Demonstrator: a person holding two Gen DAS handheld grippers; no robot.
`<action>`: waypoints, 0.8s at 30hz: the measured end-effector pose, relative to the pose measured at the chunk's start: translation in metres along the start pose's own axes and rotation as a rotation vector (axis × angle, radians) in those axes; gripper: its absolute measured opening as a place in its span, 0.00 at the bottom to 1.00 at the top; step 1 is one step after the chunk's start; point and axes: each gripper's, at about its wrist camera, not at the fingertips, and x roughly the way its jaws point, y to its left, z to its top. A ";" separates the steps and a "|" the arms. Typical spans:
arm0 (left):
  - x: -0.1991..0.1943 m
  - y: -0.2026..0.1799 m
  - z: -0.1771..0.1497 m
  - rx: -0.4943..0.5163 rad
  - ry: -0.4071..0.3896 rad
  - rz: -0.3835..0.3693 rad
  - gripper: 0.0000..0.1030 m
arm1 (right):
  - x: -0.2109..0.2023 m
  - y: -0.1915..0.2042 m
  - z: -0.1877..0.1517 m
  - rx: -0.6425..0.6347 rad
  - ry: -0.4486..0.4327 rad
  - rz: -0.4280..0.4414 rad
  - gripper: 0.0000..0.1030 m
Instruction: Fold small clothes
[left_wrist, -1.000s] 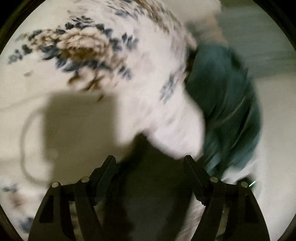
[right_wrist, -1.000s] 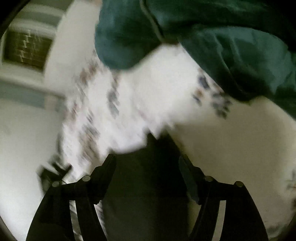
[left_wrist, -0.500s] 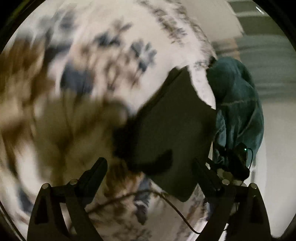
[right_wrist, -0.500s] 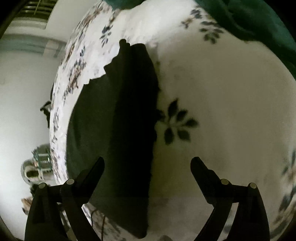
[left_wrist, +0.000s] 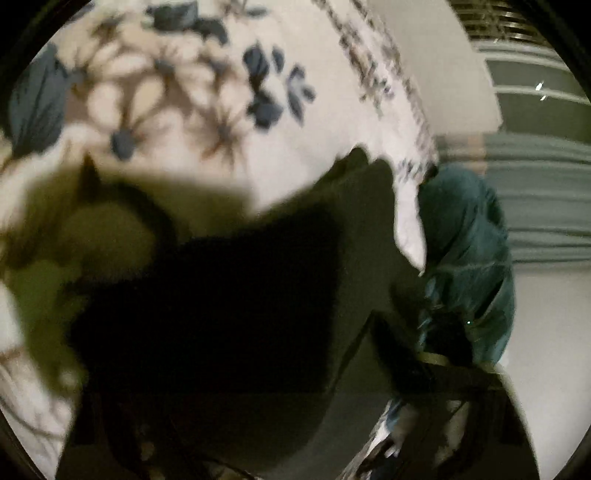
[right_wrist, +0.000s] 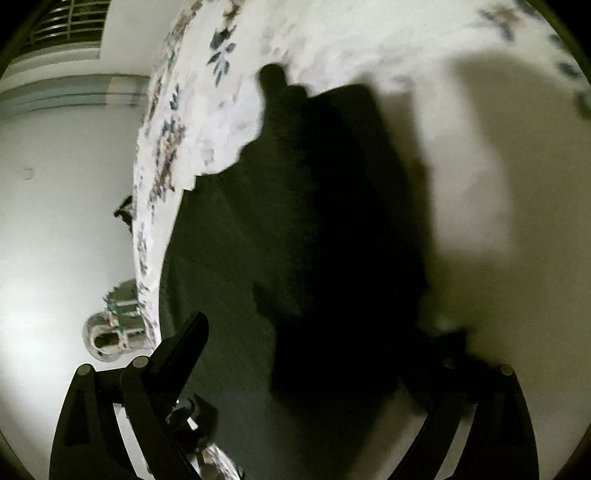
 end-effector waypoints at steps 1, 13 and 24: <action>-0.002 0.001 0.003 0.013 0.005 -0.001 0.38 | 0.006 0.002 -0.003 0.002 0.002 -0.026 0.34; -0.007 -0.057 0.066 0.366 0.363 0.079 0.34 | -0.067 0.034 -0.210 0.235 -0.279 -0.053 0.20; -0.063 -0.084 0.025 0.566 0.267 0.280 0.92 | -0.065 -0.007 -0.295 0.396 -0.217 -0.110 0.68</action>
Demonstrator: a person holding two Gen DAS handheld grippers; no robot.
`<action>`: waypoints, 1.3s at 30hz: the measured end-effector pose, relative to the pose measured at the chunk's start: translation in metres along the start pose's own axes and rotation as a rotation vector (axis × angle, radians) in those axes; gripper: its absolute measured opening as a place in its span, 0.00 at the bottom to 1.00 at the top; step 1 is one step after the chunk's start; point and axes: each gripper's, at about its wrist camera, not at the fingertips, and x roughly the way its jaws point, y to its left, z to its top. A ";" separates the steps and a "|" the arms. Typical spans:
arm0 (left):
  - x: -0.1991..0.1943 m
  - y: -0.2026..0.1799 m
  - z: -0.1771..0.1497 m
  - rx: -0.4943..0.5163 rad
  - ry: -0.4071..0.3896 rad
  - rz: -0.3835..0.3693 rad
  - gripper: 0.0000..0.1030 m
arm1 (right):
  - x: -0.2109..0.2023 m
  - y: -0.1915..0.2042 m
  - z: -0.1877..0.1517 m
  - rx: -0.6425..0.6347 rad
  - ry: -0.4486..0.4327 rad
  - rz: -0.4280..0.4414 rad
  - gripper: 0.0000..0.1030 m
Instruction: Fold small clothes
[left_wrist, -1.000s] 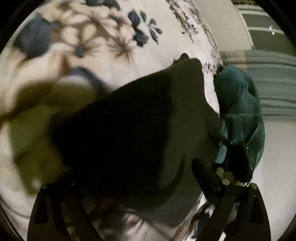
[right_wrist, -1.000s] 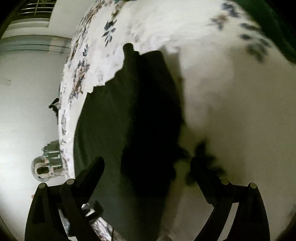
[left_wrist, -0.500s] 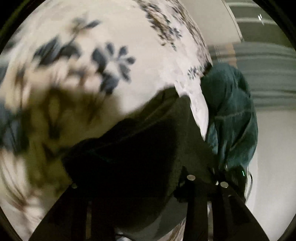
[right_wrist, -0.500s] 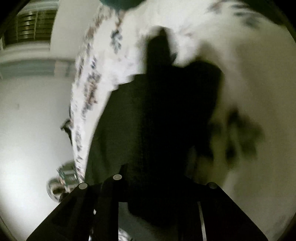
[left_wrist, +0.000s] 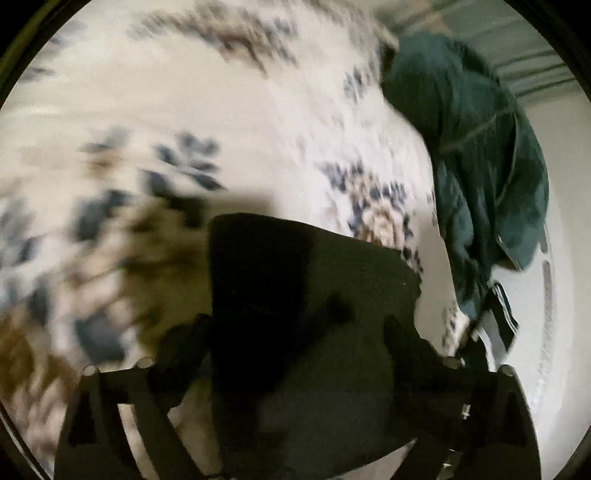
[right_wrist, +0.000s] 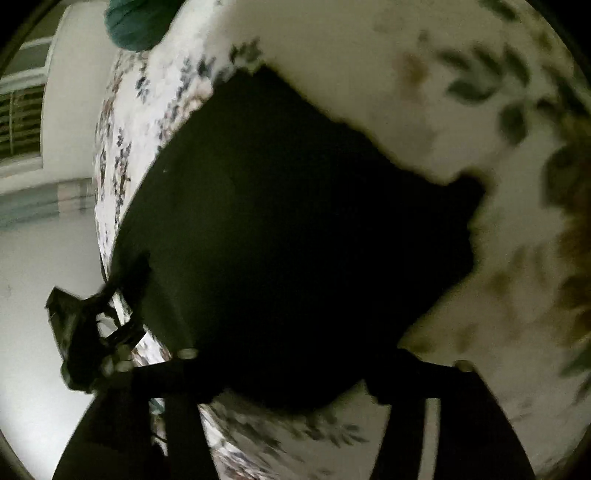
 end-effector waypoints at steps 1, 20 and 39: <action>-0.017 -0.001 -0.013 -0.001 -0.038 0.049 0.92 | -0.013 -0.002 -0.002 -0.017 0.009 -0.012 0.72; 0.029 0.078 -0.203 -0.182 0.083 0.549 1.00 | 0.027 0.053 0.167 -0.317 0.050 -0.193 0.69; -0.018 0.011 -0.090 -0.057 -0.090 0.443 1.00 | -0.017 0.053 0.164 -0.367 0.004 -0.247 0.45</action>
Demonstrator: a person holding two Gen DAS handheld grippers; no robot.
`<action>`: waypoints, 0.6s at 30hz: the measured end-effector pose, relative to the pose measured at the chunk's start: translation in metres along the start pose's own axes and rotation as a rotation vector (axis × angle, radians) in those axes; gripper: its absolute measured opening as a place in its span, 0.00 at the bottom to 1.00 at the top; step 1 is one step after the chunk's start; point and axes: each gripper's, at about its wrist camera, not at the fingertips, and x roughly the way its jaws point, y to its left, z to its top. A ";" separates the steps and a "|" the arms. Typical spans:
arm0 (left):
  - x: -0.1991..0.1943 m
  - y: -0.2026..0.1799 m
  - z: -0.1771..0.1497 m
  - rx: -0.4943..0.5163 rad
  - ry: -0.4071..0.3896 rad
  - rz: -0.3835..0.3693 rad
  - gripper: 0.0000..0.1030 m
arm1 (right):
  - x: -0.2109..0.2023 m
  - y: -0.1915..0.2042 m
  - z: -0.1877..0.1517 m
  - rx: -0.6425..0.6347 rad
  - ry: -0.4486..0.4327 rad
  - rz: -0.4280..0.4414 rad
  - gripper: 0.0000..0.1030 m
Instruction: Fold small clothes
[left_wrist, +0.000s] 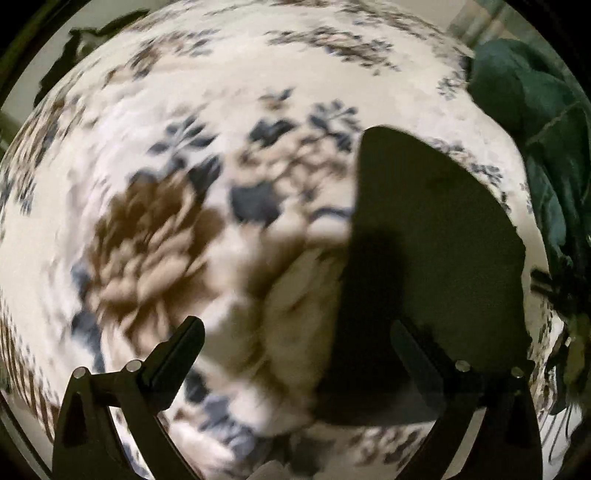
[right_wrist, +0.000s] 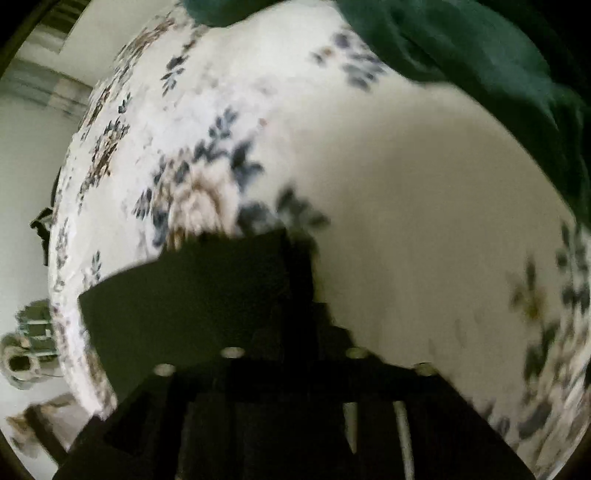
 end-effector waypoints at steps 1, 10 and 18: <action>0.001 -0.006 0.001 0.017 -0.008 0.006 1.00 | -0.003 -0.010 -0.012 0.026 0.013 0.018 0.56; 0.032 -0.021 -0.021 0.030 0.100 0.028 1.00 | 0.011 -0.047 -0.096 0.244 0.078 0.226 0.16; 0.022 -0.020 -0.010 0.084 0.084 0.073 1.00 | -0.027 -0.037 -0.111 0.156 -0.122 0.045 0.07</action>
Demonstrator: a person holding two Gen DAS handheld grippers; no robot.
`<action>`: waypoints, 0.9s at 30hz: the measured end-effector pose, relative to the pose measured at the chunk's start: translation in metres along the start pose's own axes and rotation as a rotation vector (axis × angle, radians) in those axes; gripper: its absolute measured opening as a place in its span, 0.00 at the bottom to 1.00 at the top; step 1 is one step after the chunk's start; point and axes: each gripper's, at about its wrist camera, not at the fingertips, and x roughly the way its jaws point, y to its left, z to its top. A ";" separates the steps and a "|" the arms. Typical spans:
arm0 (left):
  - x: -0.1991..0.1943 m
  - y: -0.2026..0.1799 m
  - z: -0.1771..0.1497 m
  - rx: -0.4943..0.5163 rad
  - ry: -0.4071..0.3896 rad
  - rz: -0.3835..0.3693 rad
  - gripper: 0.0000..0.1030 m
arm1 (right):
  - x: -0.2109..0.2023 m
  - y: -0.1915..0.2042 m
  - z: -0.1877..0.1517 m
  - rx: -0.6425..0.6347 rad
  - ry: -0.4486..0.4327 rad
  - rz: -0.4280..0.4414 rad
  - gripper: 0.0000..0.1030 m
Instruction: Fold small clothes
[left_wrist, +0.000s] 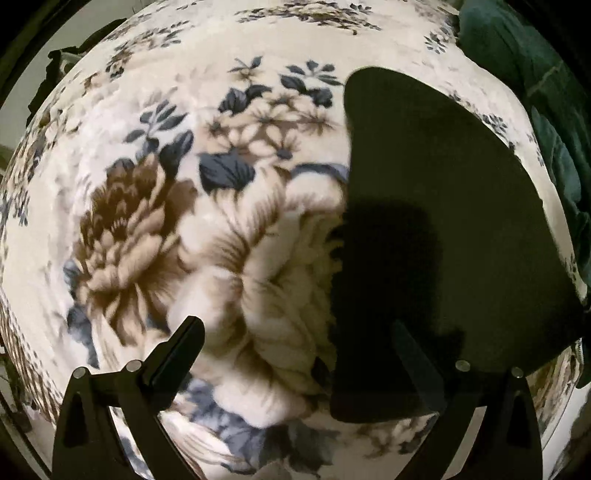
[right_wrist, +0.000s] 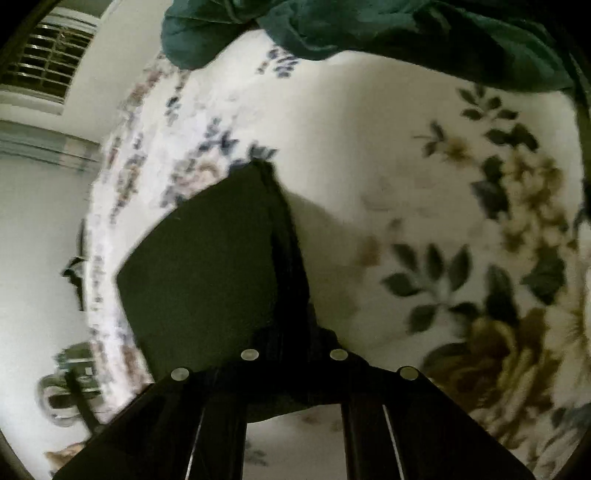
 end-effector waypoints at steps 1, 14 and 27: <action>0.000 0.002 0.004 0.000 -0.002 -0.002 1.00 | 0.013 -0.006 0.000 0.005 0.041 -0.012 0.07; 0.073 0.000 0.055 -0.036 0.065 -0.484 1.00 | 0.103 -0.023 0.063 0.002 0.330 0.404 0.88; 0.061 -0.025 0.090 0.005 -0.010 -0.595 0.28 | 0.140 0.056 0.022 -0.187 0.453 0.438 0.21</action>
